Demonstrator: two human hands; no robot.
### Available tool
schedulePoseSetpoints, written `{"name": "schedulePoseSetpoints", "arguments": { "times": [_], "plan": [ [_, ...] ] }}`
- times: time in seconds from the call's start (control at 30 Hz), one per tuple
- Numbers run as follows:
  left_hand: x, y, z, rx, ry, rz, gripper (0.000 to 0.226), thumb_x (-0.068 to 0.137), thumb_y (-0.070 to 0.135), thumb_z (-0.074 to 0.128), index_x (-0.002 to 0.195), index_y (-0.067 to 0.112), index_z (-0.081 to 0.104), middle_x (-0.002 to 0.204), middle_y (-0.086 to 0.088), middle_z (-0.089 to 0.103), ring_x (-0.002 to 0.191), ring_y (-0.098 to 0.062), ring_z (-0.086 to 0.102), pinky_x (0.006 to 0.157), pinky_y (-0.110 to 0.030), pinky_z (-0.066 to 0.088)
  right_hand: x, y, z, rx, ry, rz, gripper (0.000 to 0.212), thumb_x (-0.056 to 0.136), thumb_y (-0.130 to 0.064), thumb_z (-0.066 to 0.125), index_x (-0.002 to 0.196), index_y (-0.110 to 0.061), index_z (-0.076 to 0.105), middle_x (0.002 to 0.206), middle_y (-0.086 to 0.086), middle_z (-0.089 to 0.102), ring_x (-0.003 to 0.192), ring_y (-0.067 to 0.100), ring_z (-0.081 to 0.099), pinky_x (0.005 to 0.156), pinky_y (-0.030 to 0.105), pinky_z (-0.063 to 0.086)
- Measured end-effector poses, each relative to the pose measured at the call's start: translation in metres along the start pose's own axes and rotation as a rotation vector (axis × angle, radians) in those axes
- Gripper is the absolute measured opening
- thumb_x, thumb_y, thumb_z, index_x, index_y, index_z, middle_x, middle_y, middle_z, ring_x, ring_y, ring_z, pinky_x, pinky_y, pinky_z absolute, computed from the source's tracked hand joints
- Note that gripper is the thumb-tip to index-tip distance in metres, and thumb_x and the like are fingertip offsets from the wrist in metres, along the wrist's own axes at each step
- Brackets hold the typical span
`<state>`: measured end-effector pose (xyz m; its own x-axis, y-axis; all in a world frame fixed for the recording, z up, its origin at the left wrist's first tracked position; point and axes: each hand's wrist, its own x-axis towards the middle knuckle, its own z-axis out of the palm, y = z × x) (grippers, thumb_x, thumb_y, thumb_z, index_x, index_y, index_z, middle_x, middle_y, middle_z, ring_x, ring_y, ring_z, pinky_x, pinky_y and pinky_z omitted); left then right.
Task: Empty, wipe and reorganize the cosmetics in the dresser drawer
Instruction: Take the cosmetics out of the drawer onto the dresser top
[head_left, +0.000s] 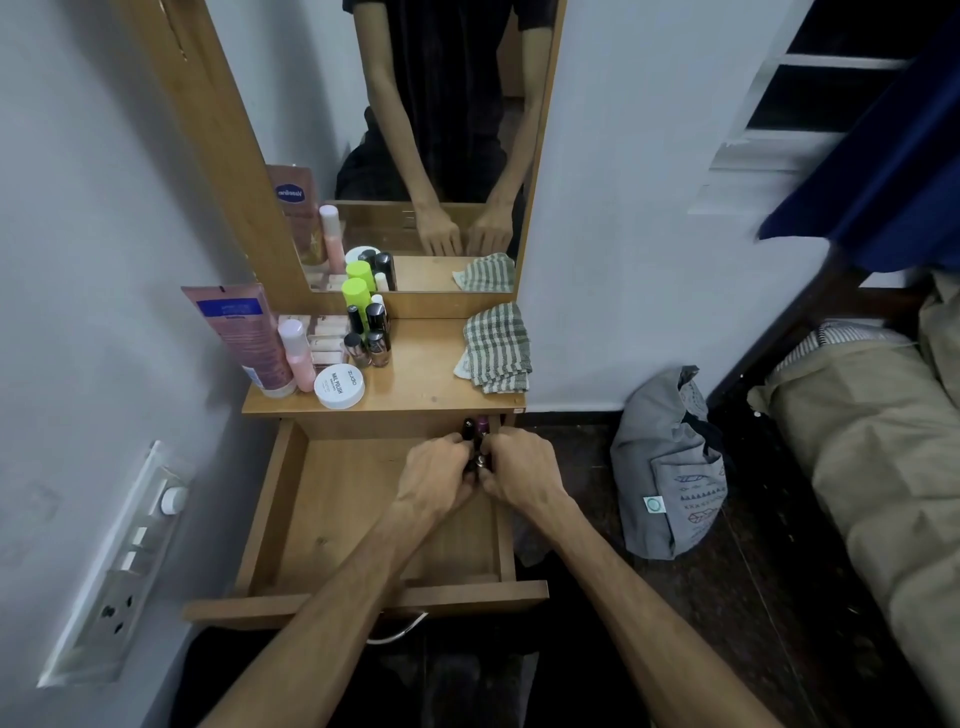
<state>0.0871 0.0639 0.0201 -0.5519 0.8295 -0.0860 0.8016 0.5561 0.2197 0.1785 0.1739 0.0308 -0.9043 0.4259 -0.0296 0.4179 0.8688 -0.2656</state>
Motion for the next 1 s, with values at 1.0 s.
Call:
{"name": "schedulePoseSetpoints", "arguments": {
  "times": [1.0],
  "plan": [
    [-0.007,-0.085,-0.107,-0.029,0.267,0.001,0.021,0.08,0.032,0.068,0.097,0.02,0.069,0.083,0.001,0.069,0.076,-0.02,0.061,0.067,-0.03,0.048,0.042,-0.066,-0.06,0.166,0.165,-0.067,0.024,0.071,-0.04,0.074,0.087,-0.022,0.075,0.08,-0.008,0.072,0.077,0.015,0.066,0.069,0.033,0.056]
  ]
}}
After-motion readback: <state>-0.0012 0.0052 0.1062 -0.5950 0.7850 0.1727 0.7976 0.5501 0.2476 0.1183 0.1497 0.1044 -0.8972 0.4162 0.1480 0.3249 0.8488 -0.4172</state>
